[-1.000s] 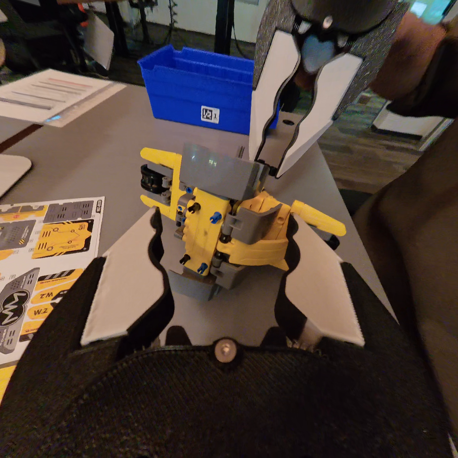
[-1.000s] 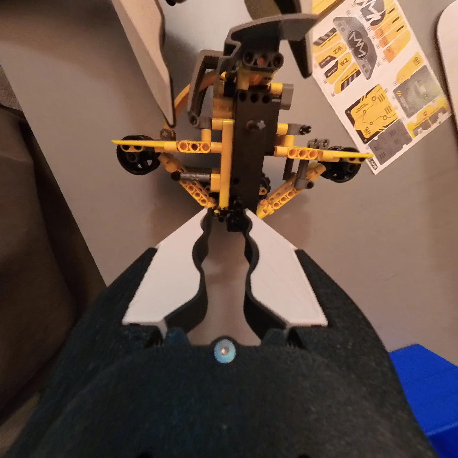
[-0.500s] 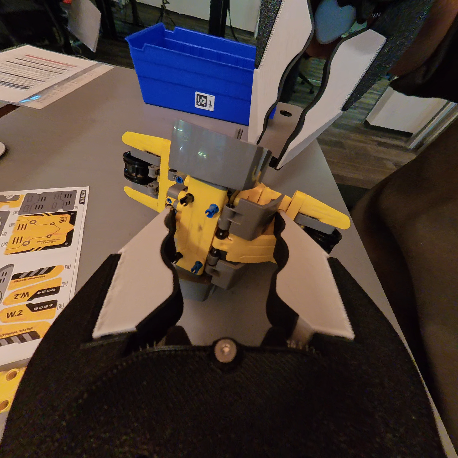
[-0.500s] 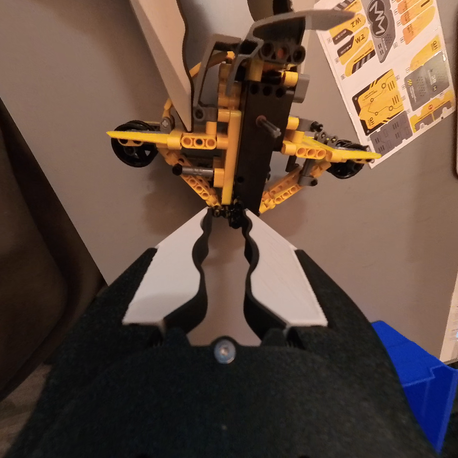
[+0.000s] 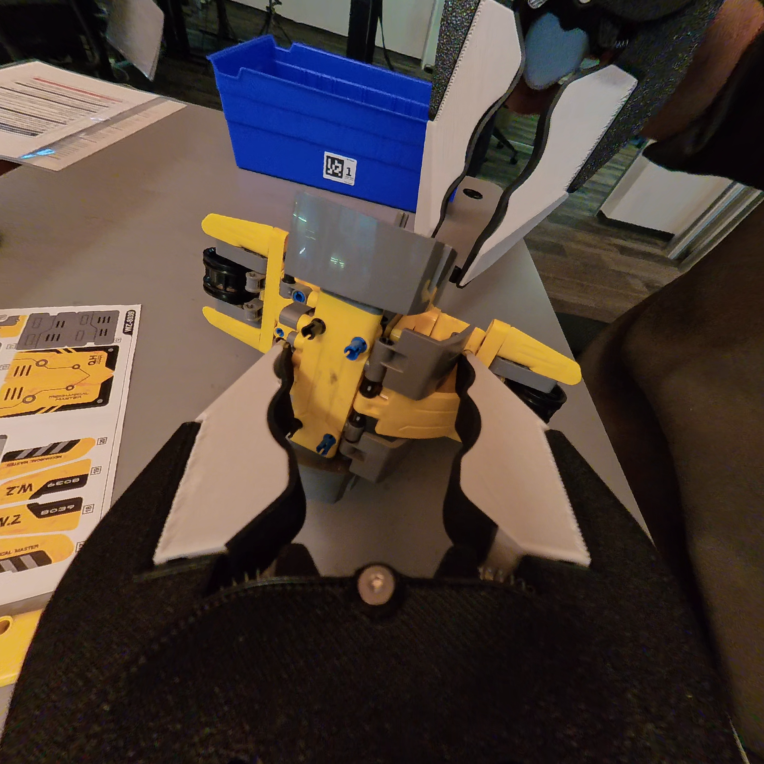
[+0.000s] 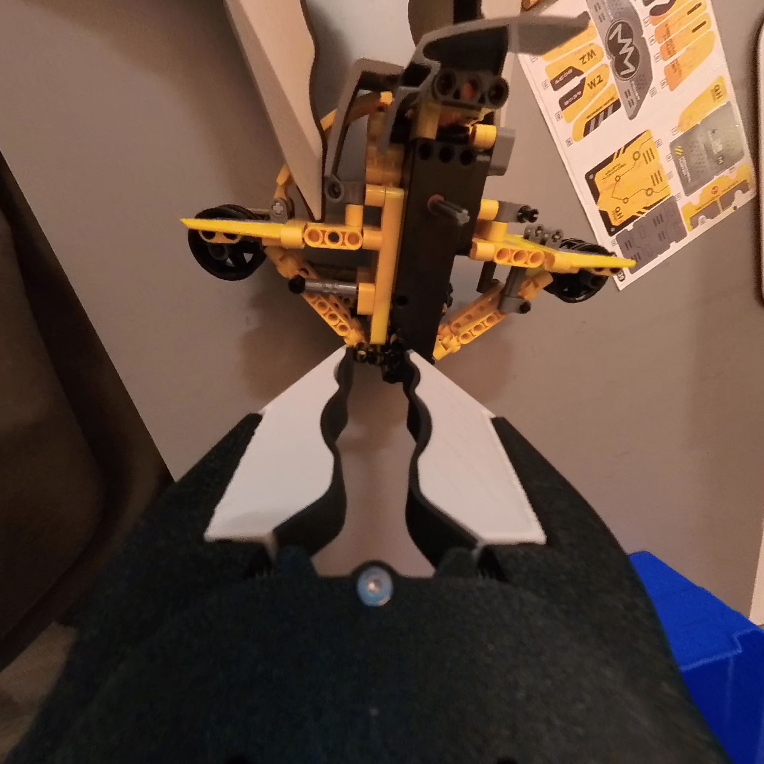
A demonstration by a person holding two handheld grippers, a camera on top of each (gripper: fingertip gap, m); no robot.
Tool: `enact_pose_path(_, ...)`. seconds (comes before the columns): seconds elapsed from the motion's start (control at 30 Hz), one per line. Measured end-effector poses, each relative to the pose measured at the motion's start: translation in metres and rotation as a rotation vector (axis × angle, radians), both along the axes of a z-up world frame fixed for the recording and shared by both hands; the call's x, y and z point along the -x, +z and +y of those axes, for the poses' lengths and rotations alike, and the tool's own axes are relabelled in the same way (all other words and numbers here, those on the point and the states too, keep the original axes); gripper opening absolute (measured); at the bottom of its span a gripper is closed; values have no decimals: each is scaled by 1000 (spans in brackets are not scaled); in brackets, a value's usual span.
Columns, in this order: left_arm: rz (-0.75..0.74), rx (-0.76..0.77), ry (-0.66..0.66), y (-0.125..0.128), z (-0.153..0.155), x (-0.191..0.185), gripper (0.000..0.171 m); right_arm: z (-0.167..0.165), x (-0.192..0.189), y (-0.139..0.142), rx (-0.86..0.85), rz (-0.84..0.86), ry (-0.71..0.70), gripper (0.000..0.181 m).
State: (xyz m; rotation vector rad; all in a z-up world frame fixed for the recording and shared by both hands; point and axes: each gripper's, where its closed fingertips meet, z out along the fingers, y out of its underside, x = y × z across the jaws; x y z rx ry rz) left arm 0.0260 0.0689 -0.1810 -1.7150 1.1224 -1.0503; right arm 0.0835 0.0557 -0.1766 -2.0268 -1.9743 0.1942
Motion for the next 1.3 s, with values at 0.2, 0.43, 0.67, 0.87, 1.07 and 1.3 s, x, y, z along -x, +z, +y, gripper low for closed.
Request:
enact_pose_path(0.2, -6, 5, 5, 0, 2, 1, 77, 1, 2, -1, 14, -25, 14, 22)
enact_pose_path(0.43, -7, 3, 1, 0, 1, 1, 78, 0, 0, -1, 84, -102, 44, 22)
enact_pose_path(0.67, -11, 4, 1, 0, 1, 1, 77, 1, -2, -1, 144, -223, 93, 22)
enact_pose_path(0.87, -12, 5, 4, 0, 1, 0, 77, 2, -2, -1, 120, -339, 117, 21)
enact_pose_path(1.07, -8, 3, 14, 0, 2, 2, 77, 3, 0, -4, 105, -406, 111, 21)
enact_pose_path(1.3, -1, 3, 18, 0, 3, 4, 78, 3, 3, -4, 63, -238, 79, 22)
